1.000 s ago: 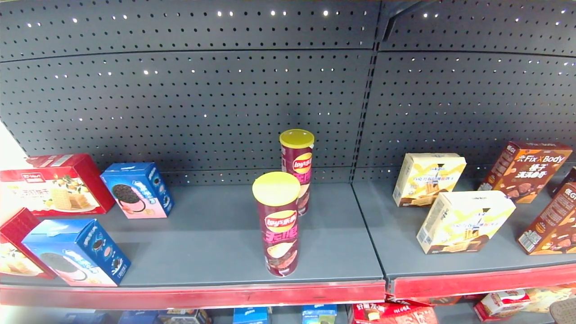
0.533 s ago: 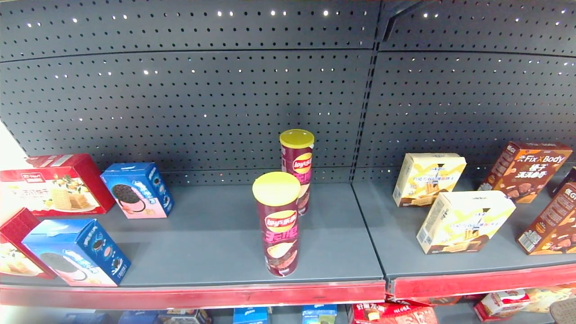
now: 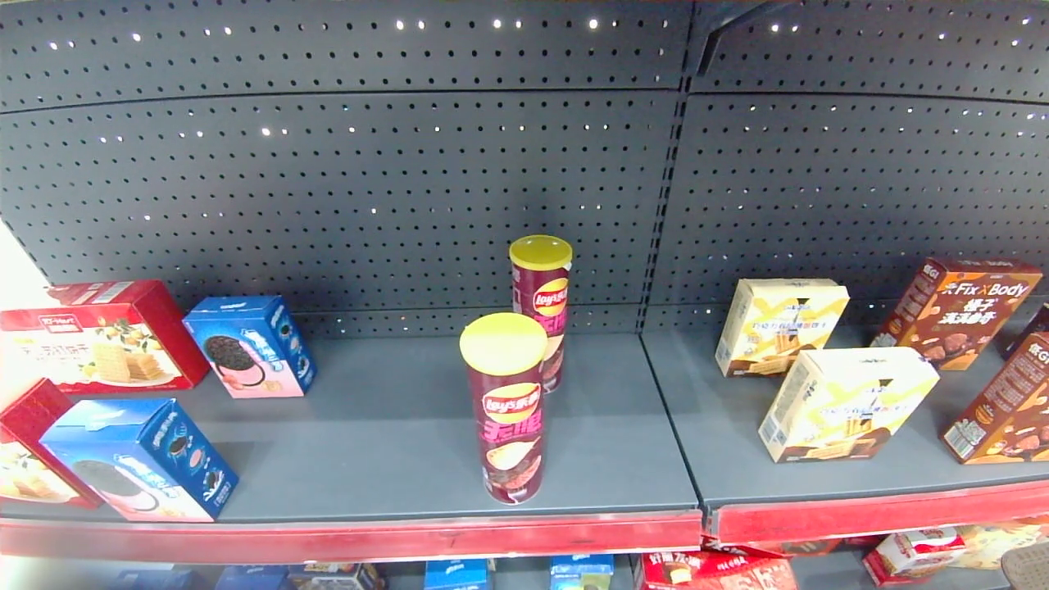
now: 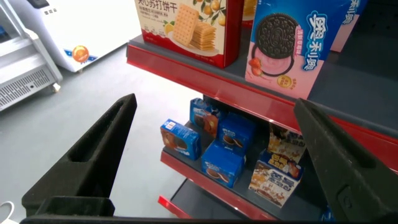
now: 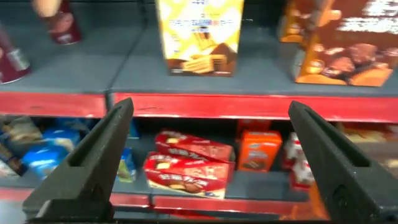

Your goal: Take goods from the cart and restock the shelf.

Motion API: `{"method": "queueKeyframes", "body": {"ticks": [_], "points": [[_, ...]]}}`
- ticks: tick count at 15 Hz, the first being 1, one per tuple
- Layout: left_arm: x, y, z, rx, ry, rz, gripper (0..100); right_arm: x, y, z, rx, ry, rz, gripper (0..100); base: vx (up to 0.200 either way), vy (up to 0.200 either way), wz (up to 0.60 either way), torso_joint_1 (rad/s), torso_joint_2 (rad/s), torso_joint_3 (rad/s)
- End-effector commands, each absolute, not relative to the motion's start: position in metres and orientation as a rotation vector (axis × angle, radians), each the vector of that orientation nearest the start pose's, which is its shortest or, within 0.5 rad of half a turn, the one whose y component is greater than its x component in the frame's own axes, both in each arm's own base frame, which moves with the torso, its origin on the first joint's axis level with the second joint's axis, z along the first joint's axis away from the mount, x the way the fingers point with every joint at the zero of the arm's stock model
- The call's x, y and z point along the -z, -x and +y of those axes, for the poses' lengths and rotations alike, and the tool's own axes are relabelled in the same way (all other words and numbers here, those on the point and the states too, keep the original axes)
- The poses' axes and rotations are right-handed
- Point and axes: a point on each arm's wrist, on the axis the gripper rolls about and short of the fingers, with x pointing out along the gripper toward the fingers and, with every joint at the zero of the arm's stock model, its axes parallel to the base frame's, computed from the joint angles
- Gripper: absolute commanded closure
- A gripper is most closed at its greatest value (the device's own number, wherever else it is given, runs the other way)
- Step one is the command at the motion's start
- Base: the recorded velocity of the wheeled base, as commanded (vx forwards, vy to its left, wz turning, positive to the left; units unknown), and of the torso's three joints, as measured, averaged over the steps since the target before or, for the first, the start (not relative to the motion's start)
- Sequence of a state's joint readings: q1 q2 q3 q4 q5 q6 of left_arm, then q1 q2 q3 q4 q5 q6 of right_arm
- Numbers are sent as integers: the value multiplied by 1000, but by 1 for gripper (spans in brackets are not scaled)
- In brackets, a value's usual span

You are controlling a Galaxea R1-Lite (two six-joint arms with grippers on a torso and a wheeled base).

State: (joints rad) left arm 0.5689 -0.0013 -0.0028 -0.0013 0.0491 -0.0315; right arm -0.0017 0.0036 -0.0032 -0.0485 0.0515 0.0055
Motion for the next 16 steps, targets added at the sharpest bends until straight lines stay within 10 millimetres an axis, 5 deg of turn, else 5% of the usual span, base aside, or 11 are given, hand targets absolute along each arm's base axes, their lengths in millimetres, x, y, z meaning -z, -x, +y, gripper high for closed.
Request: {"method": "queueKeyframes", "body": {"ticks": [1, 7, 13, 16], "points": [[-76, 20, -11, -618, 30, -13, 0, -82, 23, 0, -11, -4, -48, 0, 0, 0, 0, 0, 0, 0], [-76, 20, -11, -618, 29, -12, 0, -82, 22, 0, 3, -58, -52, 0, 0, 0, 0, 0, 0, 0], [-76, 20, -12, -607, 14, -8, 0, -84, 23, 0, 3, -382, -73, 0, 0, 0, 0, 0, 0, 0], [-76, 19, -13, -532, -62, 14, 0, -84, 23, -4, 155, -586, -122, 0, 0, 0, 0, 0, 0, 0]]}}
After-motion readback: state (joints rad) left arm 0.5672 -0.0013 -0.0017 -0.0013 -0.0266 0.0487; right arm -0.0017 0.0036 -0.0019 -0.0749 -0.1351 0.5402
